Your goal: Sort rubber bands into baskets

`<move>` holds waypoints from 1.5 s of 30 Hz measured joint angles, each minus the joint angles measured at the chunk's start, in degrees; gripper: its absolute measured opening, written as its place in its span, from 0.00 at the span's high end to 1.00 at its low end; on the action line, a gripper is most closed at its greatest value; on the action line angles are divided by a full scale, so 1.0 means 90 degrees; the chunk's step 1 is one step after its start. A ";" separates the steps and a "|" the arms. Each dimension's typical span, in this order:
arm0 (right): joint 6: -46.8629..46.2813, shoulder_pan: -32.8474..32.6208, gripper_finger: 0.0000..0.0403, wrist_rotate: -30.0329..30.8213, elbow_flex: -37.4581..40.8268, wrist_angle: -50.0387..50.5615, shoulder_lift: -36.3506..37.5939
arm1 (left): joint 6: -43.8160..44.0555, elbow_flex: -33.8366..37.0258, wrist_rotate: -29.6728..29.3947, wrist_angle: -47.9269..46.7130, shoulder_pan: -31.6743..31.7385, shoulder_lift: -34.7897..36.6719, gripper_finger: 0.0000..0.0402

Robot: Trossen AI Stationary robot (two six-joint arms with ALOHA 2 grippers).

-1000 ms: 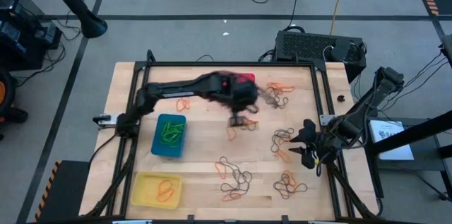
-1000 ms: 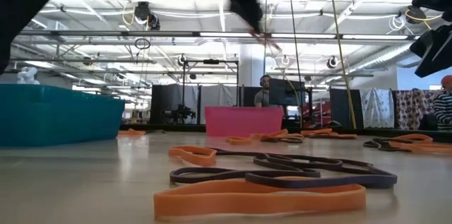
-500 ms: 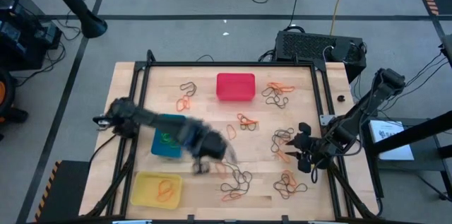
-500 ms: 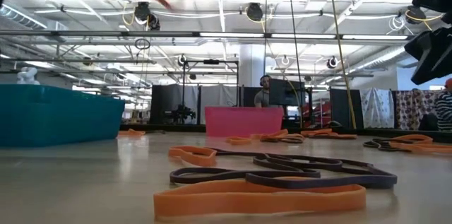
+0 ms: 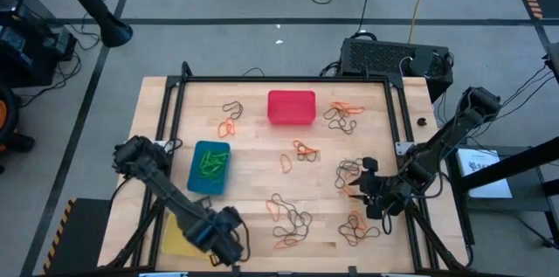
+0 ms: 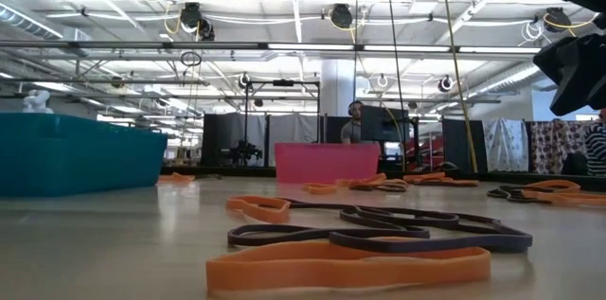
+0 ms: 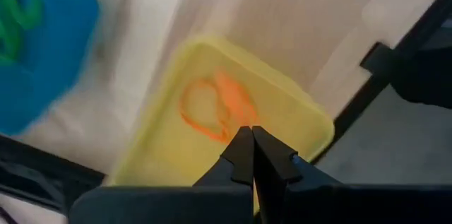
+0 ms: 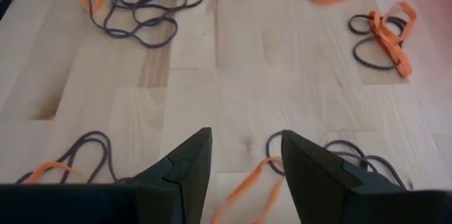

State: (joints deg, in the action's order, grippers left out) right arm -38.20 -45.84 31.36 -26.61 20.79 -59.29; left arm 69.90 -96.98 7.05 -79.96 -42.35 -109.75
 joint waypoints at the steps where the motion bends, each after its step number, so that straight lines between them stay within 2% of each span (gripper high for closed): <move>1: -0.0004 0.0000 0.59 -0.0005 0.0000 -0.0004 0.0000 | 0.0179 0.0034 0.0003 0.0010 -0.0095 -0.0004 1.00; 8: -0.0159 -0.0001 0.59 -0.0190 0.0000 -0.0004 0.0000 | 0.1132 0.0210 -0.0334 -0.0006 -0.0432 -0.0005 0.96; 12: -0.0191 0.0000 0.59 -0.0261 0.0000 -0.0007 0.0000 | 0.1333 0.0280 -0.0286 -0.0006 -0.0528 -0.0002 0.92; 26: -0.0337 -0.0002 0.59 -0.0999 0.0000 -0.0443 0.0000 | 0.1373 0.0307 -0.0289 -0.0486 -0.0451 -0.0002 0.73; 32: -0.0464 -0.0002 0.59 -0.1005 0.0000 -0.0446 0.0000 | 0.1359 0.0307 -0.0438 -0.0365 -0.0254 -0.0004 0.72; 35: -0.0466 -0.0002 0.59 -0.1004 0.0000 -0.0446 0.0000 | 0.0983 0.0307 -0.0915 0.0216 -0.0100 -0.0002 0.72; 38: -0.0466 -0.0002 0.59 -0.1004 0.0000 -0.0446 0.0000 | 0.0071 0.0307 -0.1737 0.1056 0.0047 -0.0002 0.72; 43: -0.0501 -0.0002 0.59 -0.1007 0.0000 -0.0446 0.0000 | -0.2223 0.0310 -0.3966 0.3001 0.0344 -0.0002 0.72; 45: -0.0578 -0.0002 0.59 -0.1034 0.0000 -0.0443 0.0000 | -0.3306 0.0412 -0.4410 0.4111 0.0534 0.0000 0.72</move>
State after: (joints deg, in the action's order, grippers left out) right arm -43.40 -45.87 22.06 -26.61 16.80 -59.29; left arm 40.14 -93.28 -32.65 -42.96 -37.54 -109.75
